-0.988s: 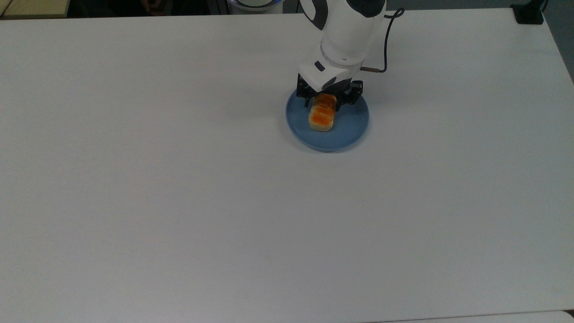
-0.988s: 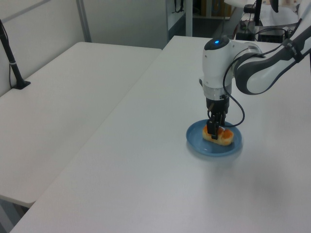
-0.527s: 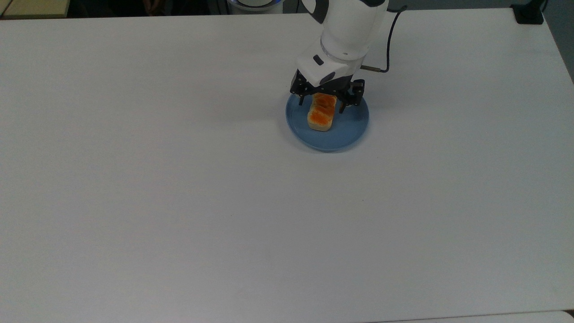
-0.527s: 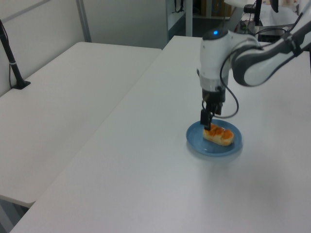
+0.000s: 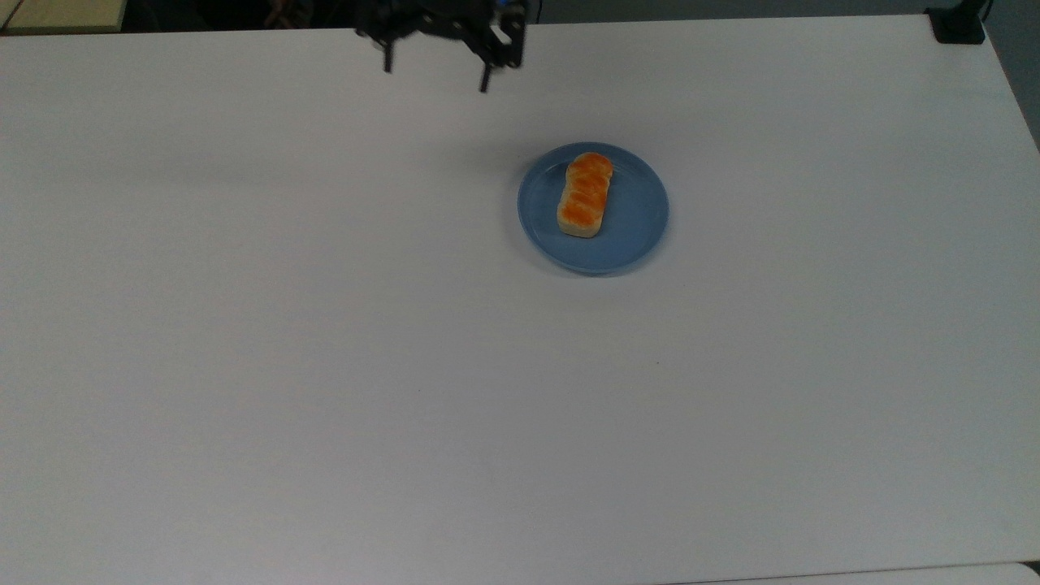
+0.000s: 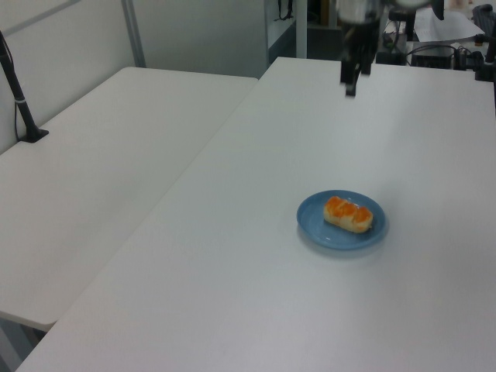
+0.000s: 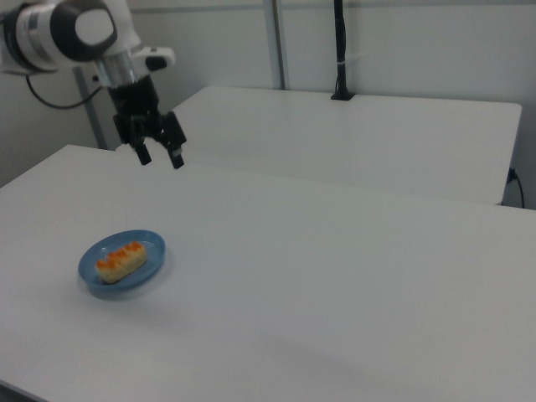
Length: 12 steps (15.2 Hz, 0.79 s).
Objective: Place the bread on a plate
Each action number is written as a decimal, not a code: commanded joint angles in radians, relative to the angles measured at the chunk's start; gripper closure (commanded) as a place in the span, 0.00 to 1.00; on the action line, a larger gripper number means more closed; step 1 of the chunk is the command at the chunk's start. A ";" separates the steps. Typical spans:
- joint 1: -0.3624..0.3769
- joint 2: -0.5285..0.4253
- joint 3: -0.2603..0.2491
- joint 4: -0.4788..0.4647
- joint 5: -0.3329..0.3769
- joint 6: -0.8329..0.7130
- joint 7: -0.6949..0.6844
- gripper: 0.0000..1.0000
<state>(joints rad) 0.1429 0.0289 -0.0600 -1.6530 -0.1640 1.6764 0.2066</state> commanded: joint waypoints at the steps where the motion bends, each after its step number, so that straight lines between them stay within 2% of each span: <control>1: 0.011 -0.006 -0.127 0.160 0.055 -0.173 -0.177 0.00; 5: 0.040 -0.044 -0.291 0.196 0.081 -0.224 -0.318 0.00; 7: 0.102 -0.058 -0.394 0.193 0.081 -0.219 -0.371 0.00; 9: 0.179 -0.058 -0.473 0.193 0.081 -0.221 -0.368 0.00; 10: 0.204 -0.052 -0.497 0.196 0.081 -0.219 -0.368 0.00; 12: 0.176 -0.040 -0.497 0.197 0.087 -0.207 -0.378 0.00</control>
<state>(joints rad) 0.2981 -0.0162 -0.5249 -1.4613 -0.0915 1.4778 -0.1532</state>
